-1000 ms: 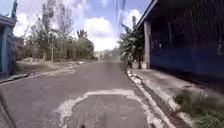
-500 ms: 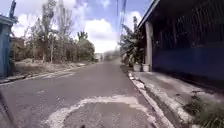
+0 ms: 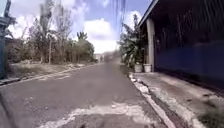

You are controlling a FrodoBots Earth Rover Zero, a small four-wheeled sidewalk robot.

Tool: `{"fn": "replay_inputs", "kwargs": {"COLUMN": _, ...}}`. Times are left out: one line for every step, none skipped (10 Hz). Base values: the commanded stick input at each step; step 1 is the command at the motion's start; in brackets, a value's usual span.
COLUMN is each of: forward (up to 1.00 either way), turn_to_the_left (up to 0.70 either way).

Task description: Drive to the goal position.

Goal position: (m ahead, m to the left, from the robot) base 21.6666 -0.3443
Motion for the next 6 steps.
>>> {"fn": "replay_inputs", "kwargs": {"forward": 0.7, "turn_to_the_left": 0.0}}
{"fn": "replay_inputs", "kwargs": {"forward": 0.7, "turn_to_the_left": 0.0}}
{"fn": "replay_inputs", "kwargs": {"forward": 0.7, "turn_to_the_left": 0.0}}
{"fn": "replay_inputs", "kwargs": {"forward": 0.7, "turn_to_the_left": 0.07}}
{"fn": "replay_inputs", "kwargs": {"forward": 0.7, "turn_to_the_left": 0.08}}
{"fn": "replay_inputs", "kwargs": {"forward": 0.7, "turn_to_the_left": 0.01}}
